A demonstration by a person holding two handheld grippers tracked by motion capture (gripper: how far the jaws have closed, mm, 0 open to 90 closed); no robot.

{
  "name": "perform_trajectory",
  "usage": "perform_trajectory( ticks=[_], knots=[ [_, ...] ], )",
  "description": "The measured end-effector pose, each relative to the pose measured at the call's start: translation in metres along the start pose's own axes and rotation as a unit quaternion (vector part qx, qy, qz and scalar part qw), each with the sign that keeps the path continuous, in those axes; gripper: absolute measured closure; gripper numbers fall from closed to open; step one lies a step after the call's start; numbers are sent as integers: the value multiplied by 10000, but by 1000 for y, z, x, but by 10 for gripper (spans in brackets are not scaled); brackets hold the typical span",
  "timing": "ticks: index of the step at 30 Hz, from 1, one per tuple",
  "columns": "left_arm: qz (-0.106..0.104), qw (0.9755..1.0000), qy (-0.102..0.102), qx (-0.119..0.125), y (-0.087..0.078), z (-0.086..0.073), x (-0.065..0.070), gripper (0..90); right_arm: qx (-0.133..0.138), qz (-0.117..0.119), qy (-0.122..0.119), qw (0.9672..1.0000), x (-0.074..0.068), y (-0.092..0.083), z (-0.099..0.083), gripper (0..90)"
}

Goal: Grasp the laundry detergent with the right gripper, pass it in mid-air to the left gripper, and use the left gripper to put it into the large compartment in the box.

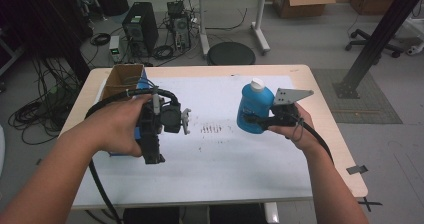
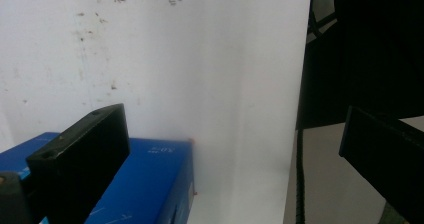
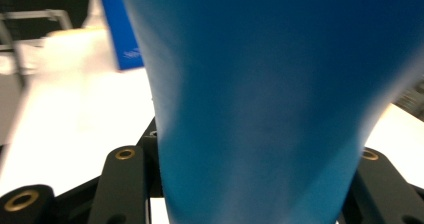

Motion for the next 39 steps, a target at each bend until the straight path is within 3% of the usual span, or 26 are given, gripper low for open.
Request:
perform_trajectory(
  ticks=[1, 6, 7, 9, 13, 22, 39],
  knots=[
    [5, 10000, 5, 6, -1, 1, -1, 3, 116, 224, -100, 9996, -9, -1, 10, 457],
    [1, 10000, 13, 22, -5, 4, -1, 2, 245, 593, -265, 9976, -27, -2, 24, 456],
    [-3, 10000, 20, 23, -6, 5, -1, 2, 169, 719, -428, 9964, -35, -2, 27, 456],
    [-16, 10000, 31, 43, -8, 6, -1, 2, 136, 748, -509, 9958, -38, -1, 28, 456],
    [-27, 10000, 53, 41, -8, 10, -1, 2, 151, 1018, -685, 9923, -59, 1, 33, 456],
    [-81, 9999, 141, 34, -3, 21, 4, 2, 213, 1172, -759, 9900, -77, 10, 33, 454],
    [-291, 9995, 137, 29, 17, 26, 15, 2, 179, 1559, -834, 9841, -123, 50, 25, 452]
  ],
)
Point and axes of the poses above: each handheld gripper's, and its own axes: y roughly forward along the jaws, z roughly out of its top, x roughly to its right, the point moved 10 cm from there along y, roughly forward along the jaws, and after that the axes turned 15 degrees about -y, right-handed, at the moved point
